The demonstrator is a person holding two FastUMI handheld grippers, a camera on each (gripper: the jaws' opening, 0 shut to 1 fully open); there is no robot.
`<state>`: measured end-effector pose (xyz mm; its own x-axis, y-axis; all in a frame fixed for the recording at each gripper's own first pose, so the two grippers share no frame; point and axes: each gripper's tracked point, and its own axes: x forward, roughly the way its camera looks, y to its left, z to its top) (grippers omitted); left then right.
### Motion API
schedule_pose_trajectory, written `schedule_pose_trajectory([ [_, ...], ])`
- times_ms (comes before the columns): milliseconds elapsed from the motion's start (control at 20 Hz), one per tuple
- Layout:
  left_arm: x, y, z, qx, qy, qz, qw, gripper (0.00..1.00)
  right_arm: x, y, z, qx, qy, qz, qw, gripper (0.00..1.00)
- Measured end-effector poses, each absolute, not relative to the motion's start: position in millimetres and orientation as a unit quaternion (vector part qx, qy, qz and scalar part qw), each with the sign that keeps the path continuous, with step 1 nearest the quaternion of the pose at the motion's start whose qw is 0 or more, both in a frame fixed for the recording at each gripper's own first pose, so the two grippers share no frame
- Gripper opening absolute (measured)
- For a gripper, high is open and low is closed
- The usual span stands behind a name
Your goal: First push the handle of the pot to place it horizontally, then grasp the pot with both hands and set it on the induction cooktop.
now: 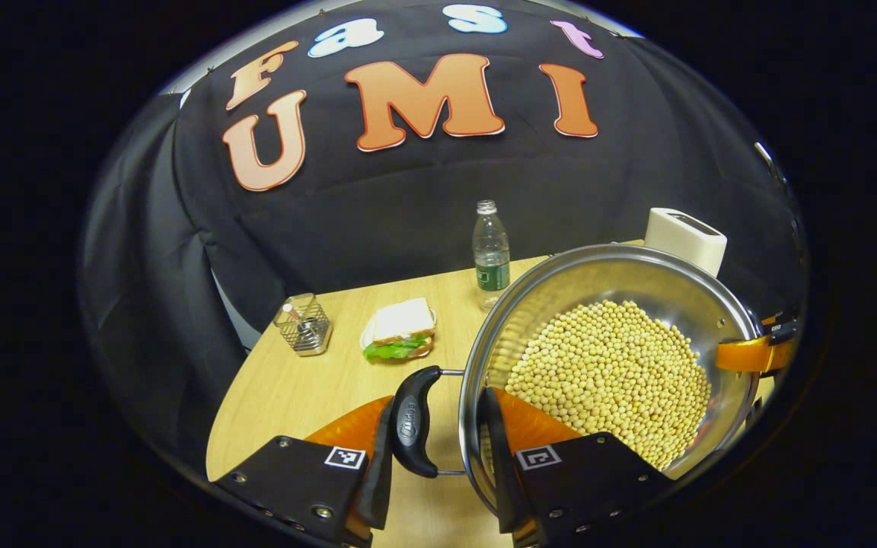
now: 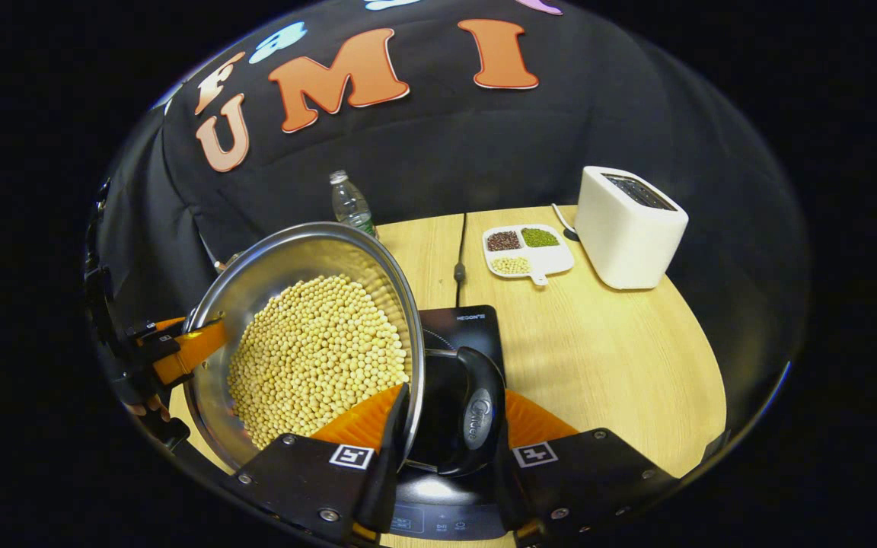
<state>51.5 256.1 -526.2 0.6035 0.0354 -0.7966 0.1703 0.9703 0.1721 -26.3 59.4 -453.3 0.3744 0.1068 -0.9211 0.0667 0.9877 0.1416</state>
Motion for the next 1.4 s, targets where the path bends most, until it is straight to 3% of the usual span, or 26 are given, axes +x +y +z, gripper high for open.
schedule_pose_trajectory([
  [1150, 56, 252, -533, 0.116, 0.479, -0.059, 0.868, 0.57, -23, 27, -505, 0.099, 0.595, -0.019, 0.798, 0.52],
  [1400, 55, 248, -539, 0.107, 0.486, -0.061, 0.865, 0.58, -18, 29, -511, 0.113, 0.591, -0.029, 0.798, 0.57],
])
